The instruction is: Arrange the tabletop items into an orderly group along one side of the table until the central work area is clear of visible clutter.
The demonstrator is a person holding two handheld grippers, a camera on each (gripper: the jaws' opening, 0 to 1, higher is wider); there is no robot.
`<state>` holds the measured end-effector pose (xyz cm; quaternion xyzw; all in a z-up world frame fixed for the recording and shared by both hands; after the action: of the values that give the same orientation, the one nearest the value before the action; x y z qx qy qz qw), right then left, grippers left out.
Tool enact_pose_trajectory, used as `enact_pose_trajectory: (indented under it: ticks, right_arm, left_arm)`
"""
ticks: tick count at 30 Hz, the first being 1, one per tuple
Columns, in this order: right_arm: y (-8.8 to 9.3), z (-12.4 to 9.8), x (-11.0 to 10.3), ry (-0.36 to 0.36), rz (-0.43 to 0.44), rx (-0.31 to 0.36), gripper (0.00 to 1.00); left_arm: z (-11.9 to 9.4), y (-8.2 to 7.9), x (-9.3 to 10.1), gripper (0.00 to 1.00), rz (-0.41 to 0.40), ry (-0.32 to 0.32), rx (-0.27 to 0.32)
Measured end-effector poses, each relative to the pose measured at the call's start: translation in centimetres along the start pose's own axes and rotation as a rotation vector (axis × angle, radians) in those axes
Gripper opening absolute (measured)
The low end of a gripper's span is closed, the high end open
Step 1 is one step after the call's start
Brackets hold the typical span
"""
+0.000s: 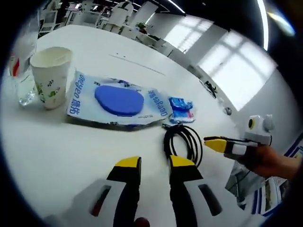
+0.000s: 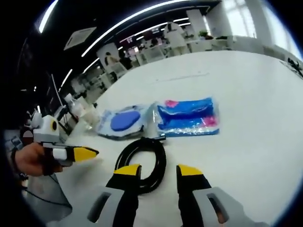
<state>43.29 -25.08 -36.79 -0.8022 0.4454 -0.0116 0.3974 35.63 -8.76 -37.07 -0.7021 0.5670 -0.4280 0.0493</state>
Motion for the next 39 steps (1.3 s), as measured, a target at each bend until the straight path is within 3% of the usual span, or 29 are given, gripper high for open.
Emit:
enact_pose_trajectory:
  ticks: [7, 15, 26, 33, 39]
  right_arm:
    - [-0.6, -0.7, -1.6, -0.023, -0.031, 0.017, 0.35]
    - [-0.8, -1.2, -2.4, -0.046, -0.082, 0.011, 0.40]
    - [-1.5, -4.5, -2.6, -0.065, -0.195, 0.015, 0.54]
    - [-0.5, -5.2, -3.3, -0.096, -0.234, 0.003, 0.63]
    - [0.8, -5.4, -4.5, -0.115, -0.270, -0.020, 0.67]
  left_arm:
    - [-4.1, -0.9, -2.0, 0.27, 0.044, -0.048, 0.050]
    - [-7.3, -1.3, -4.1, 0.34, 0.055, -0.092, 0.093]
    - [-13.3, -3.1, -7.5, 0.48, 0.140, -0.137, 0.183]
    - [-17.3, -3.2, -9.4, 0.55, 0.173, -0.152, 0.210]
    - [-19.4, -2.5, -10.4, 0.60, 0.191, -0.169, 0.221]
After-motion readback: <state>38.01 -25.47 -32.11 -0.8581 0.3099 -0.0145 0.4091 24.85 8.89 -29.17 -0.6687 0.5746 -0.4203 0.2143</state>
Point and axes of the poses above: the point that each gripper's makers call its tool centre point, and the gripper's own axes: z roughly forward along the fingers, x roughly to its right, y roughly out of its underside, the point moved 1 cm from there along -z, roughly backward along the fingers, and after that the axes turned 5 degrees about -x, right-handed, at the moved point
